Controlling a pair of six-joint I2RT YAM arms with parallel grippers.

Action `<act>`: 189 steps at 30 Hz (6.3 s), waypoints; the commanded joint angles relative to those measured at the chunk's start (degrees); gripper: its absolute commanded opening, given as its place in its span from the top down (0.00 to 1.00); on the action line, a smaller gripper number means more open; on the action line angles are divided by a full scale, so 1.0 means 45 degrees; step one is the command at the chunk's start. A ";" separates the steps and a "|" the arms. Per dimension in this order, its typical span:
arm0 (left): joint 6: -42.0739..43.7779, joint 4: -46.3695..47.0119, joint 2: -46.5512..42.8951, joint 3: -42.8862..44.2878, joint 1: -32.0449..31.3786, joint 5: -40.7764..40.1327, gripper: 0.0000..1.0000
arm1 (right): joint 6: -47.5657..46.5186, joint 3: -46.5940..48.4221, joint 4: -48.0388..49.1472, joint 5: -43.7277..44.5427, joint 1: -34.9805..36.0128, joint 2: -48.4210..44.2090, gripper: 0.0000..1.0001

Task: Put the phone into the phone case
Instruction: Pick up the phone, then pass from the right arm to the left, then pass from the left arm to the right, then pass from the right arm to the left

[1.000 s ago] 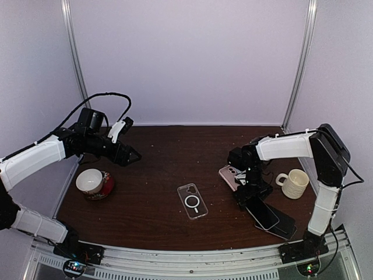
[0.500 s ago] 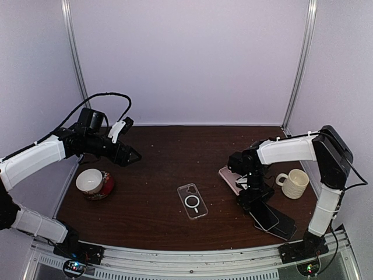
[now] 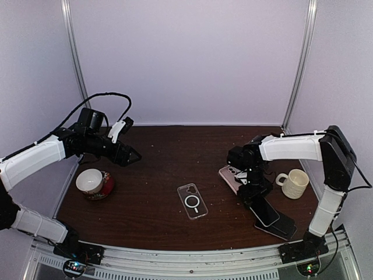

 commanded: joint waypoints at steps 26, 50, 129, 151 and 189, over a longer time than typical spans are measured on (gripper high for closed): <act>-0.2036 0.1065 -0.1687 -0.1617 -0.0128 0.0476 0.14 | 0.5117 0.5693 0.5707 0.6096 0.6114 0.0945 0.50; 0.0104 1.2140 -0.3482 -0.4141 -0.4723 -0.0131 0.33 | 0.5625 0.6602 1.3061 0.4329 0.5806 -0.2120 0.59; -0.0258 0.7385 -0.5256 -0.2113 -0.5362 0.0368 0.11 | -0.2301 0.2308 1.6651 -0.9468 0.3282 -0.5064 1.00; -0.5230 1.8719 -0.2261 -0.2250 -0.5553 0.1830 0.47 | -0.1359 0.2393 2.0299 -0.8672 0.3962 -0.4377 1.00; -0.4188 1.5674 -0.2928 -0.2376 -0.5988 0.0715 1.00 | -0.4655 0.3286 1.3717 -0.6281 0.3903 -0.5431 0.38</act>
